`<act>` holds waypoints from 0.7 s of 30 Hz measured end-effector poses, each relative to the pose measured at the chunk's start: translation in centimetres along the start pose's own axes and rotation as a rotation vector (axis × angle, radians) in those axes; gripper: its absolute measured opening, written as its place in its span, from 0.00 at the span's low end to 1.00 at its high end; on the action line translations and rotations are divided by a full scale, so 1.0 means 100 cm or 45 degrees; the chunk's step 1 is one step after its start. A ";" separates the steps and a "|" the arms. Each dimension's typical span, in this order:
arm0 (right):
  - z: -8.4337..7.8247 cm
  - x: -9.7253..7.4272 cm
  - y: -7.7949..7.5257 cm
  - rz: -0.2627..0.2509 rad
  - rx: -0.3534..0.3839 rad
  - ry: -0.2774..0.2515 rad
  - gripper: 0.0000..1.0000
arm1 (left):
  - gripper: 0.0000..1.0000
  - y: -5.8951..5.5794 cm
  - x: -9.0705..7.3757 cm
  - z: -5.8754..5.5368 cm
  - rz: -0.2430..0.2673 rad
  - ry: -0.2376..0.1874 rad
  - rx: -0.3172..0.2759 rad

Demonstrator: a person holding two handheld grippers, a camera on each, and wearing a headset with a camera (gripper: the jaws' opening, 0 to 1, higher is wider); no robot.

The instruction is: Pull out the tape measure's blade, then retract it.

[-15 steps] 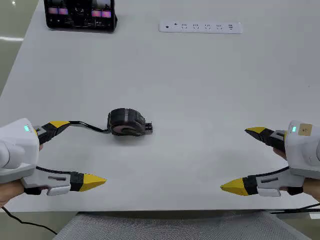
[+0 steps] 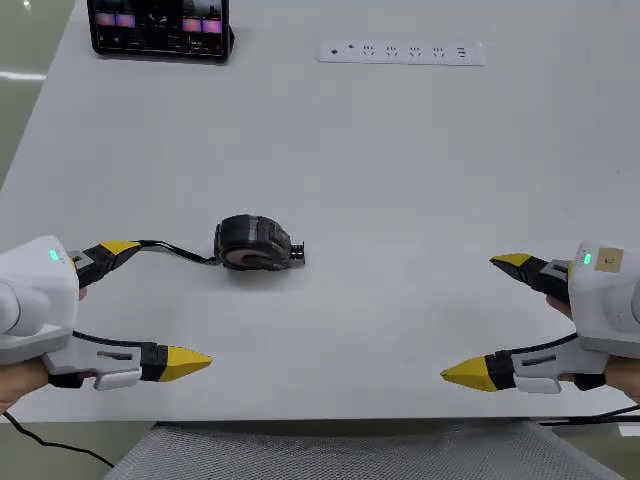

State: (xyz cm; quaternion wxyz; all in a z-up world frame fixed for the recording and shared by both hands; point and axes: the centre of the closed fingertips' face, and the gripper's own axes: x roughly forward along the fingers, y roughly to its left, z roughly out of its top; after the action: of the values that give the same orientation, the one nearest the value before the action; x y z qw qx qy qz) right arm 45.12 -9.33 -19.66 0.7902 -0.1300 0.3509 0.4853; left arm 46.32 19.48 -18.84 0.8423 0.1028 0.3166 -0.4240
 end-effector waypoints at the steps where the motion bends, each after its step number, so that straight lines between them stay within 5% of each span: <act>1: 0.000 0.000 0.000 0.003 0.001 -0.001 0.97 | 0.99 0.000 0.000 0.000 0.003 0.001 0.003; 21: 0.001 0.003 -0.005 -0.010 0.014 0.002 0.94 | 0.87 0.004 0.001 0.002 -0.020 0.012 -0.019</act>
State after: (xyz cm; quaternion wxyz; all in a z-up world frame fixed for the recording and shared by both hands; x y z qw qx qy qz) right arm 45.68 -9.37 -19.84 0.7926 -0.1275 0.3538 0.4800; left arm 46.82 19.55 -18.80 0.8381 0.0961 0.3244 -0.4279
